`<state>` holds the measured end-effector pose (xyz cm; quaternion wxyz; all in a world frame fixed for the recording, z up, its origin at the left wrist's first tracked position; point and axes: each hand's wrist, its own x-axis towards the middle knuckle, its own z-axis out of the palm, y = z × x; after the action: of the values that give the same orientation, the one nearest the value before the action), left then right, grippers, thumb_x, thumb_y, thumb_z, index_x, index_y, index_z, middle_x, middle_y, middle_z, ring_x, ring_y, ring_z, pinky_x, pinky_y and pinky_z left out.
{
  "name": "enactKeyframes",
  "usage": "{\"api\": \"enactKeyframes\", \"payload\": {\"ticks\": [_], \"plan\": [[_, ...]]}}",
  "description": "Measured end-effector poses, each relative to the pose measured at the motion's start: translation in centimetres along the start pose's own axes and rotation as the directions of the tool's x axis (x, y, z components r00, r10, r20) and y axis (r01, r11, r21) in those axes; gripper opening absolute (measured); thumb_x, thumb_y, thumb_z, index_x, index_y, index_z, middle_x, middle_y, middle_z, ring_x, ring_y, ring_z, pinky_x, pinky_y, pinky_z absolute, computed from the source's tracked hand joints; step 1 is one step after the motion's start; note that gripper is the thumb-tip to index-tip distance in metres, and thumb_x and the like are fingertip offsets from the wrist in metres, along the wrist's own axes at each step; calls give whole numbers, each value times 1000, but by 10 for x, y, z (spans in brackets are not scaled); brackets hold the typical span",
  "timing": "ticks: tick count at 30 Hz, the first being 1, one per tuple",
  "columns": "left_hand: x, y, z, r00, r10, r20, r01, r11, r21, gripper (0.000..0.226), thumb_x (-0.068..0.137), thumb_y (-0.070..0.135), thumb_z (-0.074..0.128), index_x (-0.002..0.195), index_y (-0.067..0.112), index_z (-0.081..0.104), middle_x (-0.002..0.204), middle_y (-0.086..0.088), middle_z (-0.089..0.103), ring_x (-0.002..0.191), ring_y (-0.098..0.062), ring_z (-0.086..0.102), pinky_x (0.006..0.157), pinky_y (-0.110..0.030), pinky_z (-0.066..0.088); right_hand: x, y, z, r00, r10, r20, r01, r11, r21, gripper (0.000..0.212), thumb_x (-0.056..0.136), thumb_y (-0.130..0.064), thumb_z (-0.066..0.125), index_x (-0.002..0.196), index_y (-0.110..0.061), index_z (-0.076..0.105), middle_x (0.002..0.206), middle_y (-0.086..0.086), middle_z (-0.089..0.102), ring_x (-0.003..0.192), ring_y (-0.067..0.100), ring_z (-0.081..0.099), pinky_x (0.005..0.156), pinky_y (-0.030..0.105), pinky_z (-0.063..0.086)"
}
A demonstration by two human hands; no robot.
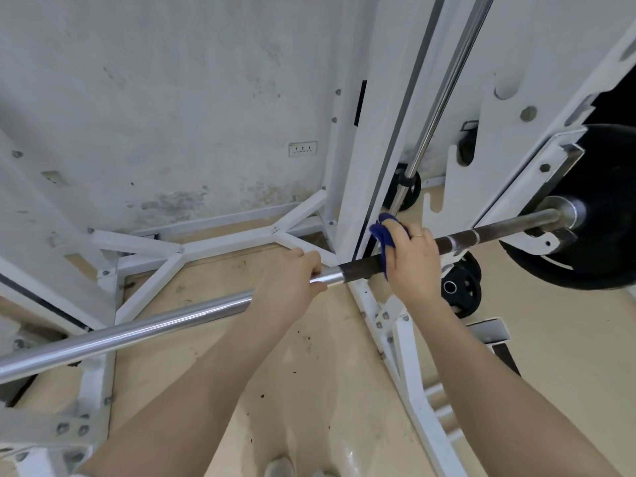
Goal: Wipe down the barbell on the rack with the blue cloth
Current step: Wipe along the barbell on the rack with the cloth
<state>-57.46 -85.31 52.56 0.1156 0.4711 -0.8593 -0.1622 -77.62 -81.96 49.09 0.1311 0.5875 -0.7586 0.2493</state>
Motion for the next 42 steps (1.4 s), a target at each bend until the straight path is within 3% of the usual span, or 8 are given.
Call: {"api": "enactKeyframes", "payload": {"ticks": [9,15,21,26,30,34,39,42], "plan": [[-1,-3,3,1000,29,-2,-29,1000,-9,23,87,34,58,102,16,58,100,-4,61,92,-24,55,69,-32,40,-20,-35,9,948,-318,24,319,945,-77,36,79,-31,45,102,-17,68,92,4,67,81,28,61,59,34,50],[-1,0,-1,1000,14,26,-14,1000,-12,21,86,32,60,98,15,57,99,-4,59,87,-22,55,67,-29,39,-5,-13,5,977,213,-15,-214,977,-24,28,88,-32,55,103,-10,63,99,12,63,88,35,55,69,39,45],[10,23,5,999,21,27,-18,993,-117,23,85,16,57,107,14,60,106,-4,59,96,-22,55,79,-34,48,-12,4,1,987,-159,29,160,986,-50,32,76,-18,70,108,-13,65,104,12,63,89,36,57,68,40,51],[20,42,17,998,58,-12,-59,986,-158,29,86,18,56,115,17,58,113,-2,57,101,-20,53,82,-34,46,19,78,-17,949,313,-30,-314,948,-56,31,92,-21,50,123,-14,53,118,14,53,105,35,49,72,41,49],[35,62,32,997,79,-24,-81,993,-90,35,88,22,54,123,18,53,124,0,53,111,-20,49,87,-33,45,8,58,-10,981,188,-37,-188,982,19,30,87,-25,62,115,-14,59,113,13,57,98,36,53,64,39,50],[50,94,47,992,126,1,-126,991,36,37,88,27,54,124,21,51,121,-1,55,109,-23,50,88,-35,43,5,88,-15,990,-142,20,143,989,-46,37,72,-15,76,106,-13,64,104,16,61,84,37,57,57,35,51],[64,108,53,997,69,34,-71,994,81,25,89,23,54,113,17,54,108,-5,57,98,-25,50,81,-37,47,37,147,-24,944,330,-12,-329,943,53,32,89,-22,56,120,-14,56,115,14,54,102,36,51,73,37,45],[65,110,53,998,54,46,-56,998,43,20,87,20,56,106,13,56,104,-8,55,98,-25,48,76,-34,42,36,121,-27,980,194,49,-197,976,91,32,90,-26,55,120,-15,56,113,12,58,102,32,53,73,35,45]]}}
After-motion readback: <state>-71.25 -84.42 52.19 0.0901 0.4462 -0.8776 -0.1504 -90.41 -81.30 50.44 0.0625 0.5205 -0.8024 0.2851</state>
